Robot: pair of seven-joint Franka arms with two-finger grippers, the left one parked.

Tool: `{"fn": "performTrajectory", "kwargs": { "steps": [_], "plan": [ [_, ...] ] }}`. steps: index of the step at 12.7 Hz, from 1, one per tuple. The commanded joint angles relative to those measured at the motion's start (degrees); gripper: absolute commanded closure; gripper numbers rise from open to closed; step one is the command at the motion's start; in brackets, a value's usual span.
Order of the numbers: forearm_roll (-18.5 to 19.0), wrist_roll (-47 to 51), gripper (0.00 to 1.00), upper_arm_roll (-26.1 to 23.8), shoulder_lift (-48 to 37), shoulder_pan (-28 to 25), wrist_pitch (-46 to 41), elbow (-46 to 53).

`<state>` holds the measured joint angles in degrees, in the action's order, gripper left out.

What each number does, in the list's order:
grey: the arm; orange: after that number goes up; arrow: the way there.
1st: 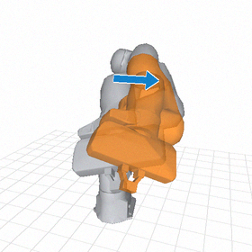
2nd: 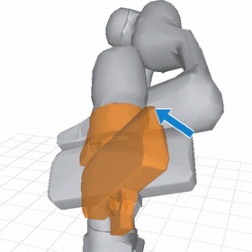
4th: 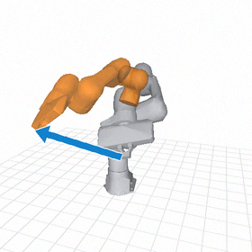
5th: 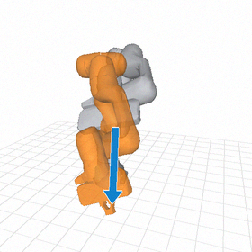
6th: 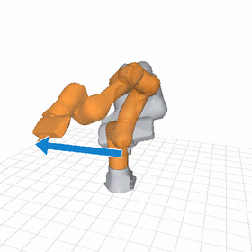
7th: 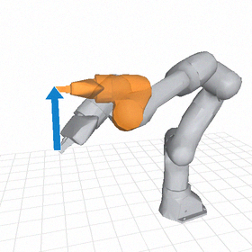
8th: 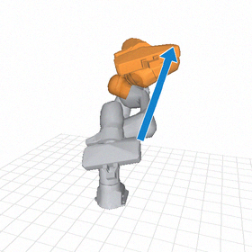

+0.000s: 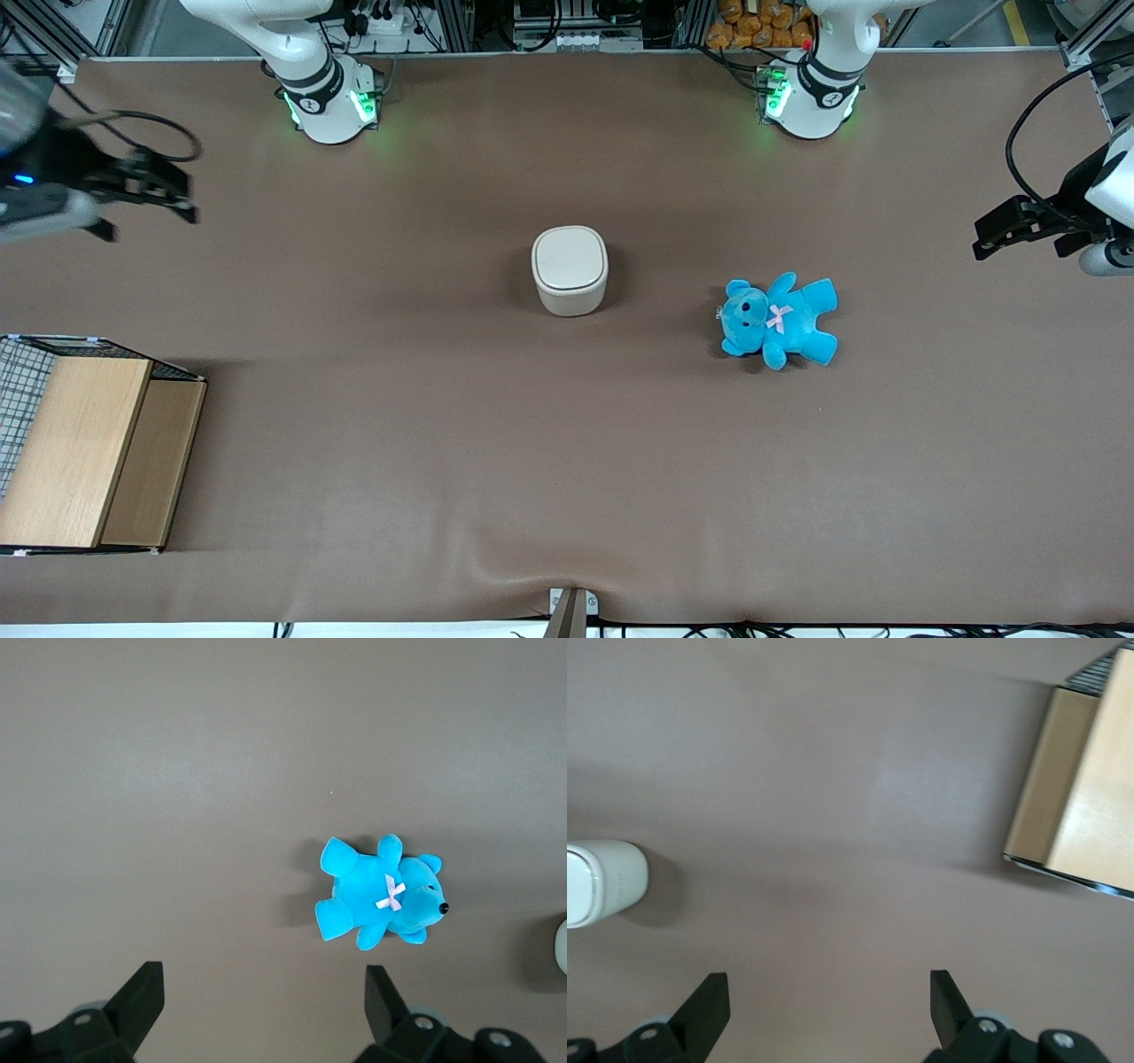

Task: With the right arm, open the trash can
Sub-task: 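Move the right gripper out toward the white trash can, then lower the right gripper onto the lid of the white trash can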

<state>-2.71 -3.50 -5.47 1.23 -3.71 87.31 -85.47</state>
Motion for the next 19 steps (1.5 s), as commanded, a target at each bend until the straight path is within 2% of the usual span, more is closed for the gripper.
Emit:
{"fn": "performTrajectory", "kwargs": {
  "steps": [1,2,5,7,8,10,11,14,15,16,19],
  "plan": [
    [-0.37,7.69,0.00,-6.10,2.98,-0.24,2.86,0.04],
    [-0.20,10.33,0.00,-7.78,4.56,-1.28,3.74,0.04],
    [0.68,14.12,0.29,-11.12,8.87,-5.24,7.69,-0.05],
    [2.87,22.88,0.31,-13.85,12.03,-7.43,9.54,-0.40],
    [6.19,25.97,0.31,-15.17,13.96,-9.19,10.33,-0.31],
    [12.61,33.70,0.33,-15.27,18.17,-16.21,11.48,0.13],
    [13.60,36.87,0.37,-15.27,19.85,-18.15,13.22,0.04],
    [13.61,39.62,0.84,-15.27,23.55,-21.06,15.17,-0.22],
    [13.61,40.58,0.95,-15.27,24.51,-21.94,15.17,-0.22],
    [13.61,42.16,1.00,-15.27,25.39,-22.99,15.17,-0.31],
    [13.69,45.76,1.00,-15.27,28.64,-25.46,16.84,-0.40]
  ]
}}
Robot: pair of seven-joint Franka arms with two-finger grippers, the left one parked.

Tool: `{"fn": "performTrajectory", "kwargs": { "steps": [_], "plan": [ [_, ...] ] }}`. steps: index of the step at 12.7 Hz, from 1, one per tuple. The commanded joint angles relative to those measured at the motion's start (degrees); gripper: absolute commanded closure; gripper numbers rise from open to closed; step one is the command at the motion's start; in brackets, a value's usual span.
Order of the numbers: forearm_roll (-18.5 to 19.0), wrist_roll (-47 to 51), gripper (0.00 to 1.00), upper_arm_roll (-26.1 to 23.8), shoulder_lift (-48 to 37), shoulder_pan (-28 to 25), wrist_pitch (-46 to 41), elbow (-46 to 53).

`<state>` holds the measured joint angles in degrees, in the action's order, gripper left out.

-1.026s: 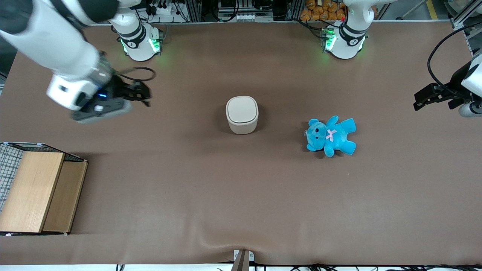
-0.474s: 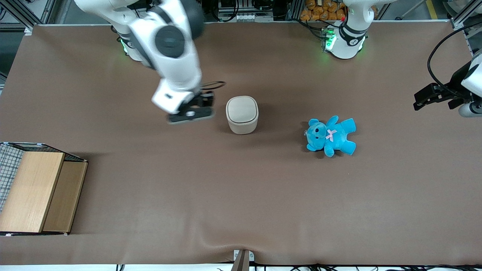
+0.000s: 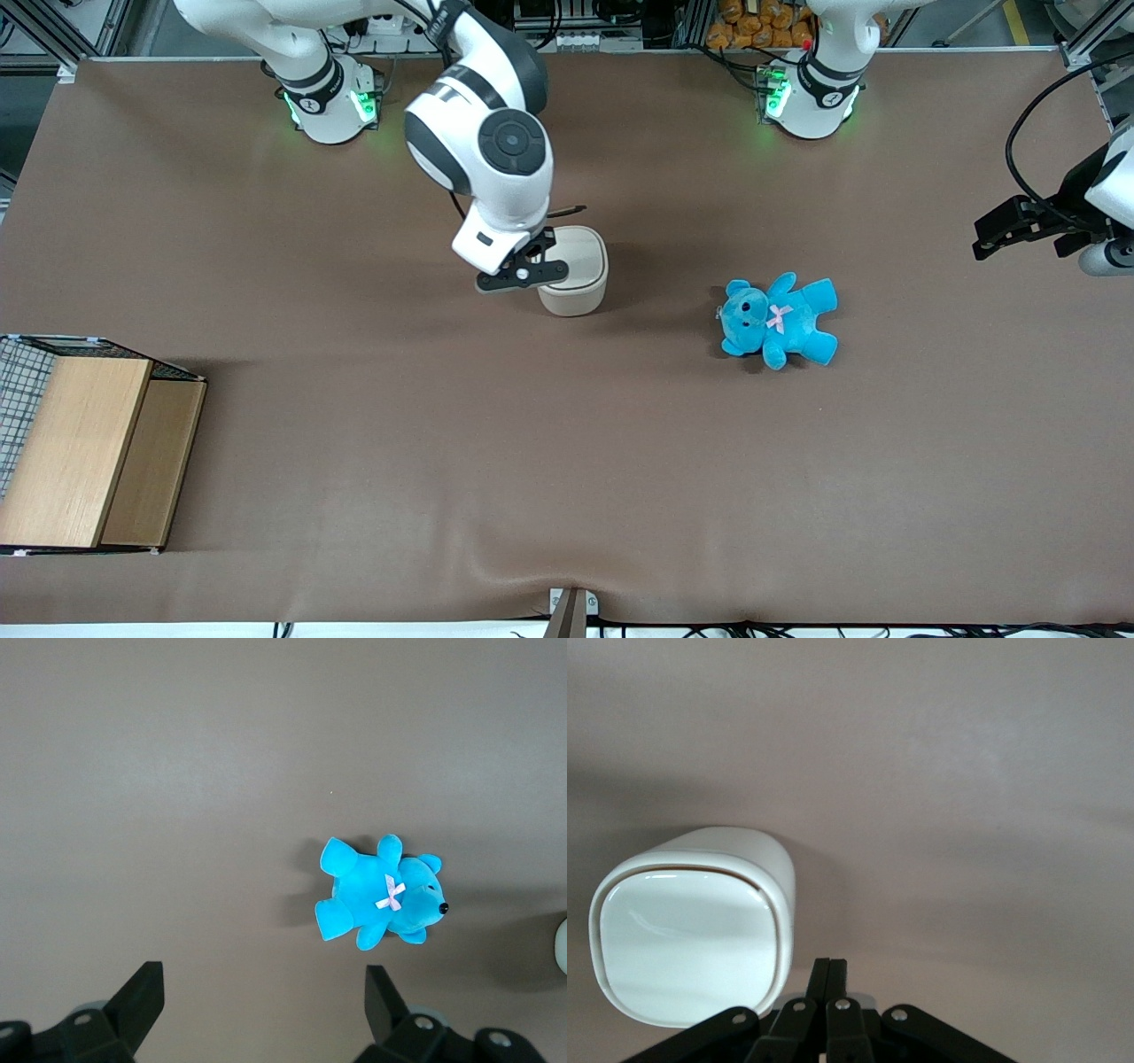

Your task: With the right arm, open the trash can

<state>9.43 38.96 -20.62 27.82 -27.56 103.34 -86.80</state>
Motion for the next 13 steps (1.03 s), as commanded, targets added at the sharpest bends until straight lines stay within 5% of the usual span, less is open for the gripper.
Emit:
{"fn": "performTrajectory", "kwargs": {
  "steps": [1,13],
  "plan": [
    [1.56,5.14,1.00,-0.12,3.02,-1.97,1.76,0.93],
    [1.64,13.07,1.00,-0.03,6.82,-4.79,5.74,-1.72]
  ]
}}
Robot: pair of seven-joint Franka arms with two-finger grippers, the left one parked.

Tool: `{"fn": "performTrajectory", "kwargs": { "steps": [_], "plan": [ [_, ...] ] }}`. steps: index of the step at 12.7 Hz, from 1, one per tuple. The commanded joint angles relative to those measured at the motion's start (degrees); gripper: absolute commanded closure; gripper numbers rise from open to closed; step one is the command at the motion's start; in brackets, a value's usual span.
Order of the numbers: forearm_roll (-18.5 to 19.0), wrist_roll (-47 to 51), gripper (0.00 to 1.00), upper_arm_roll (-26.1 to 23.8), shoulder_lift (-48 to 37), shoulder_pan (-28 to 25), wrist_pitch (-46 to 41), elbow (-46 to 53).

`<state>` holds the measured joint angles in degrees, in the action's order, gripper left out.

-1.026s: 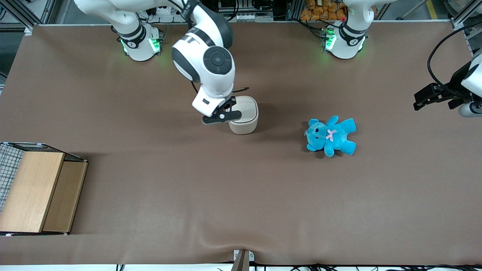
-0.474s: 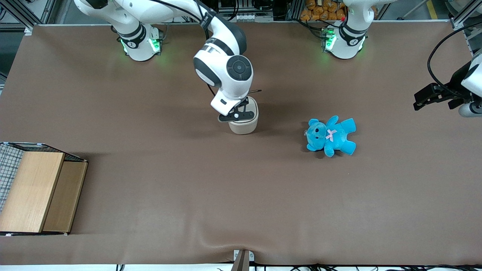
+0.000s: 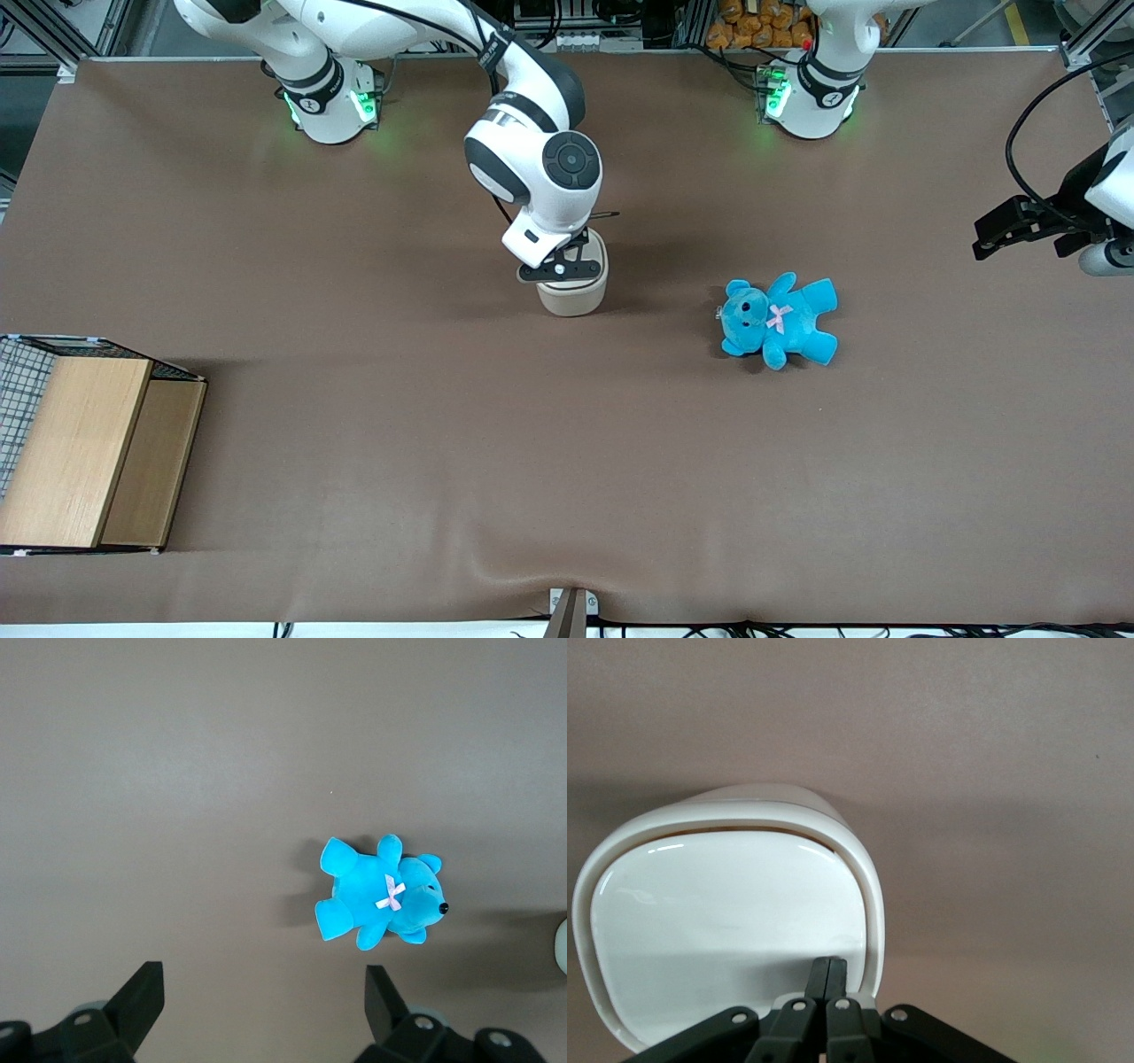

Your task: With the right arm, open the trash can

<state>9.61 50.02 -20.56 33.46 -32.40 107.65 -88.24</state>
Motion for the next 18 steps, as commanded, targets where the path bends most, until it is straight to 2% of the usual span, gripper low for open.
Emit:
{"fn": "performTrajectory", "kwargs": {
  "steps": [1,3,5,6,8,10,11,12,14,16,18],
  "plan": [
    [1.11,1.84,1.00,-0.18,-0.05,0.23,0.64,0.25],
    [0.41,1.48,0.97,-0.45,-1.82,1.28,-4.87,4.10],
    [-2.65,1.04,0.96,-0.45,-2.78,2.77,-9.89,8.50],
    [-3.02,0.96,0.93,-0.45,-3.31,3.91,-11.92,9.91],
    [-3.02,-0.70,0.79,-0.28,-6.46,6.29,-15.35,11.07],
    [-3.02,-8.49,0.50,-0.45,-10.85,11.80,-19.04,11.24],
    [-3.02,-12.89,0.13,-0.36,-13.14,14.44,-20.36,11.24],
    [-3.11,-15.54,0.00,-0.36,-15.25,16.82,-20.90,11.24],
    [-3.02,-18.98,0.00,-0.19,-18.07,21.83,-24.83,11.68],
    [-2.41,-26.77,0.00,0.25,-20.53,26.40,-29.41,13.08],
    [-3.02,-32.95,0.00,-0.10,-24.30,33.25,-31.62,12.92]
  ]
}}
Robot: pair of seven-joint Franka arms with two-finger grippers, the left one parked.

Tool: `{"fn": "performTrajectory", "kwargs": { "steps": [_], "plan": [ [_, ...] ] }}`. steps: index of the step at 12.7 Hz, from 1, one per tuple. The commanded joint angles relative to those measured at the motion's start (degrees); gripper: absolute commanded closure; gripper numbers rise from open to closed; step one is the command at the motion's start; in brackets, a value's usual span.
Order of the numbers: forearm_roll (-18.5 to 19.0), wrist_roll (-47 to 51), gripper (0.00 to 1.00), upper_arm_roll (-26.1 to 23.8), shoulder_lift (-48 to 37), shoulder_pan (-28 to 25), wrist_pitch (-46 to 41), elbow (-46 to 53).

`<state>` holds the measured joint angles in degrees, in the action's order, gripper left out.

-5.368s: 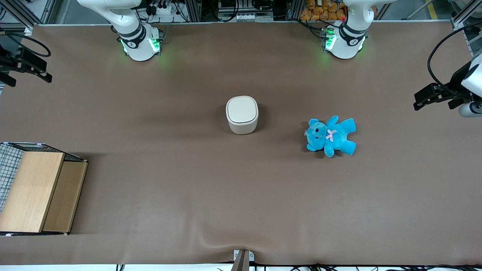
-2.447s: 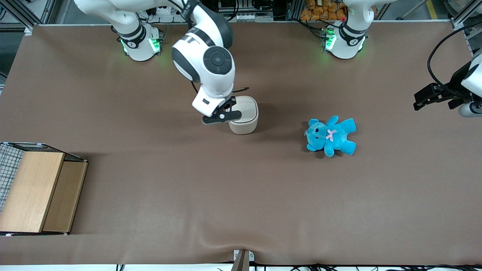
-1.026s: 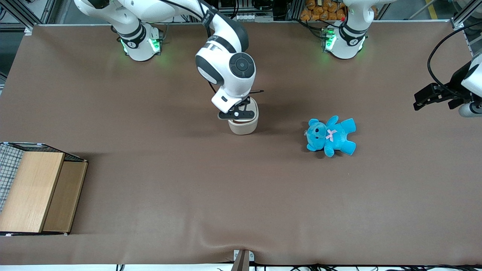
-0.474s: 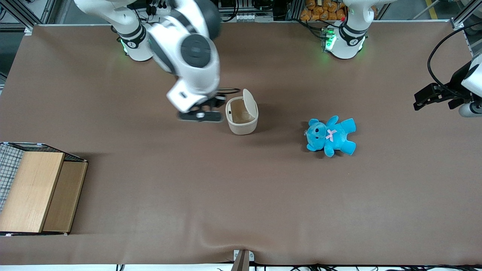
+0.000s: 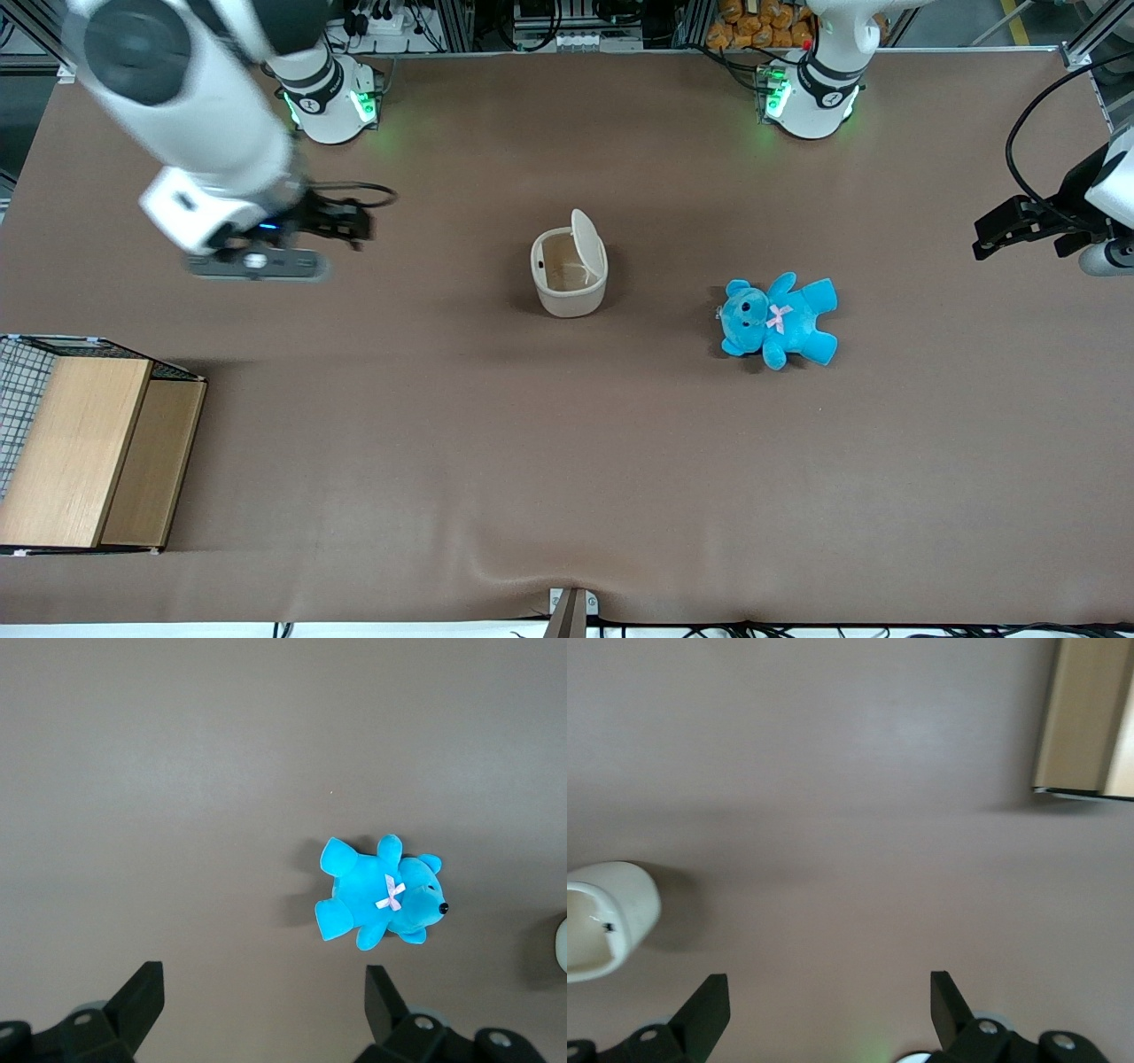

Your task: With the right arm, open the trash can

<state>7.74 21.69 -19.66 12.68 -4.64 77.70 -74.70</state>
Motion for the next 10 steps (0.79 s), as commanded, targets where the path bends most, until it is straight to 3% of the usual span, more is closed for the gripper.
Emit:
{"fn": "performTrajectory", "kwargs": {
  "steps": [1,3,6,10],
  "plan": [
    [-1.15,-6.55,0.00,-1.00,-5.20,8.30,-2.45,-0.97],
    [-1.50,-15.13,0.00,-1.00,-6.96,14.10,-3.07,-1.06],
    [-7.72,-19.05,0.00,-0.91,-12.57,22.02,-1.33,-7.27],
    [-8.00,-22.39,0.00,-0.03,-23.74,23.18,9.48,-22.74]
  ]
}}
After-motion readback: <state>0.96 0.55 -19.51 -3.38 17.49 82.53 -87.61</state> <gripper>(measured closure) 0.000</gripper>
